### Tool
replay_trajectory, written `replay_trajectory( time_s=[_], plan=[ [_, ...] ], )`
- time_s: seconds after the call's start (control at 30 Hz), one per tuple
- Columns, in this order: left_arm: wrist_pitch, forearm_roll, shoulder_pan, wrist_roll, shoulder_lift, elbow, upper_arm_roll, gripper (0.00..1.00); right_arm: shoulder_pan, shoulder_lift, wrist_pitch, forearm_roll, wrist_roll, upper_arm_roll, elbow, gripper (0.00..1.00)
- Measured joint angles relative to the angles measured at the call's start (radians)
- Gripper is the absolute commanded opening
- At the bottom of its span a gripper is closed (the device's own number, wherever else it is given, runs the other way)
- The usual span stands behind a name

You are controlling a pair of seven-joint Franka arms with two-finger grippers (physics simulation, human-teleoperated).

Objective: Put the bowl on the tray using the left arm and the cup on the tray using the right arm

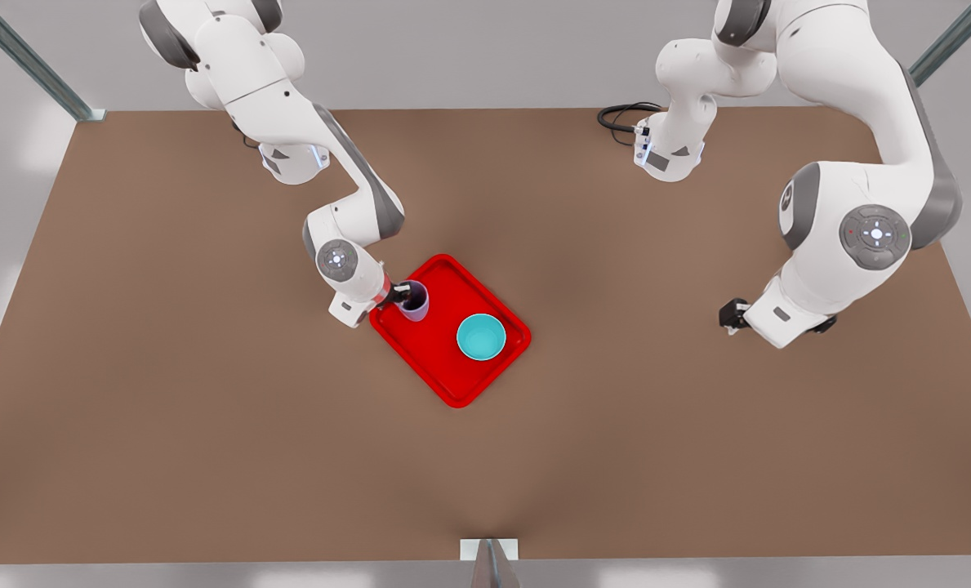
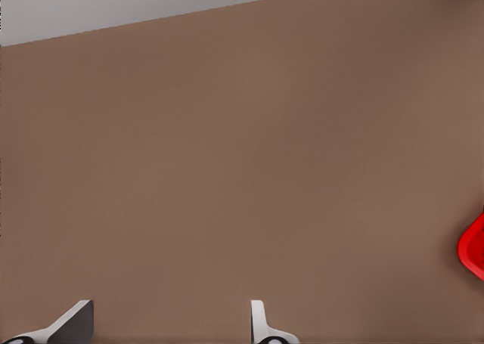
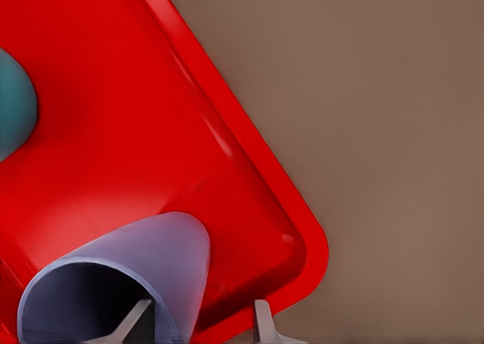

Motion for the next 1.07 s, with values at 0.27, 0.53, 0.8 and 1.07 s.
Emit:
replay_trajectory(
  time_s=[0.27,0.53,0.8,1.07],
  plan=[
    [-0.026,-0.002,-0.001,0.0,-0.008,0.007,-0.001,1.0,-0.001,-0.011,-0.002,0.0,0.0,0.001,-0.002,0.78],
    [-0.034,-0.005,-0.002,0.0,-0.008,0.015,-0.002,1.0,-0.114,-0.09,-0.436,-0.009,-0.016,-0.121,0.282,1.0],
    [-0.034,-0.009,-0.003,-0.002,-0.003,0.015,-0.005,1.0,-0.266,0.087,-0.796,-0.047,-0.439,-0.386,0.794,1.0],
    [-0.035,-0.01,-0.003,-0.002,-0.005,0.015,-0.005,1.0,-0.33,0.059,-0.794,-0.073,-0.278,-0.253,0.791,1.0]
  ],
)
